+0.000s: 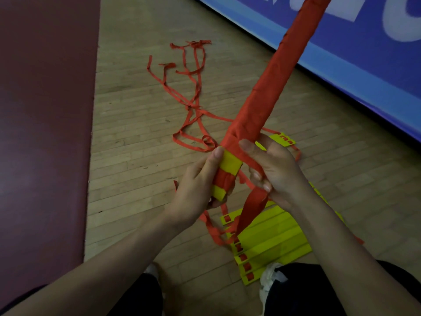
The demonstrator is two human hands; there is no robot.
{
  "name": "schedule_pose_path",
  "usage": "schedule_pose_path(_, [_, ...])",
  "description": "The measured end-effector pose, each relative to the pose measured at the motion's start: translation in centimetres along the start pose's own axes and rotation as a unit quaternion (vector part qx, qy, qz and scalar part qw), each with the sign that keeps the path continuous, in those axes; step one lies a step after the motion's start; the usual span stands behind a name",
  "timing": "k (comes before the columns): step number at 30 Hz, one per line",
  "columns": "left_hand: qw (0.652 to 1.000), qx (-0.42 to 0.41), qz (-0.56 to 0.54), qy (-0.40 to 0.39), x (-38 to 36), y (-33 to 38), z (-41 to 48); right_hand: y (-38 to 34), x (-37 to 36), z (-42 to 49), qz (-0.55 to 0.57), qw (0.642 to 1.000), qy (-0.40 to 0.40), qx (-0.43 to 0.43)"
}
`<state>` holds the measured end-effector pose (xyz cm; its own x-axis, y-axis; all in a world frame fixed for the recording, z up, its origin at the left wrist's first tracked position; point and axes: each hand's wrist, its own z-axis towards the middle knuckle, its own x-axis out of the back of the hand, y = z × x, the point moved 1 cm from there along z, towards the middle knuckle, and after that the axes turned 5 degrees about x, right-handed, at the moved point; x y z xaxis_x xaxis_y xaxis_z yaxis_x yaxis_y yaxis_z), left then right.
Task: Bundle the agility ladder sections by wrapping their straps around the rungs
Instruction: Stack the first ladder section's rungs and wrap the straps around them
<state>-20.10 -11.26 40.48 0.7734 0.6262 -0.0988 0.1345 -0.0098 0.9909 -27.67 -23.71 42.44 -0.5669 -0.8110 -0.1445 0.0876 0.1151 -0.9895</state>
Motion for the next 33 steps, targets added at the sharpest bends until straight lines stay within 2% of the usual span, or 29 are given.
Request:
schedule_pose_path(4, [0.995, 0.032, -0.076, -0.062, -0.1, 0.6, -0.3, 0.0, 0.2, -0.1, 0.101, 0.994, -0.044, -0.024])
schedule_pose_path(8, [0.969, 0.103, -0.153, -0.162, -0.7, 0.9, -0.6, 0.2, -0.1, 0.0, 0.190, 0.974, -0.108, -0.062])
schedule_pose_path(12, [0.958, 0.153, -0.172, -0.170, -0.7, 0.5, -0.5, -0.1, 0.0, 0.5, 0.119, 0.989, -0.073, -0.052])
schedule_pose_path(15, [0.983, 0.143, -0.047, -0.108, -0.3, -0.2, 0.0, 0.2, 0.0, 0.6, 0.051, 0.996, -0.016, -0.065])
schedule_pose_path(18, [0.991, 0.110, 0.077, -0.017, 0.5, -0.5, 0.5, 0.8, -0.3, 0.7, 0.017, 0.996, 0.007, -0.091])
schedule_pose_path(24, [0.985, 0.030, 0.157, 0.066, 1.2, -1.9, 0.9, 2.0, -0.3, 0.8, -0.009, 0.994, 0.037, -0.106])
schedule_pose_path(27, [0.956, -0.024, 0.283, 0.074, 1.4, -2.3, 1.2, 2.2, 0.0, 0.8, -0.044, 0.993, 0.034, -0.104])
schedule_pose_path(31, [0.865, -0.143, 0.474, 0.079, 2.8, -3.0, 2.0, 1.9, 0.4, 0.7, -0.140, 0.985, 0.001, -0.104])
schedule_pose_path(33, [0.838, -0.219, 0.493, 0.081, 3.7, -2.2, 2.5, 1.7, 0.6, 0.6, -0.184, 0.976, -0.025, -0.109])
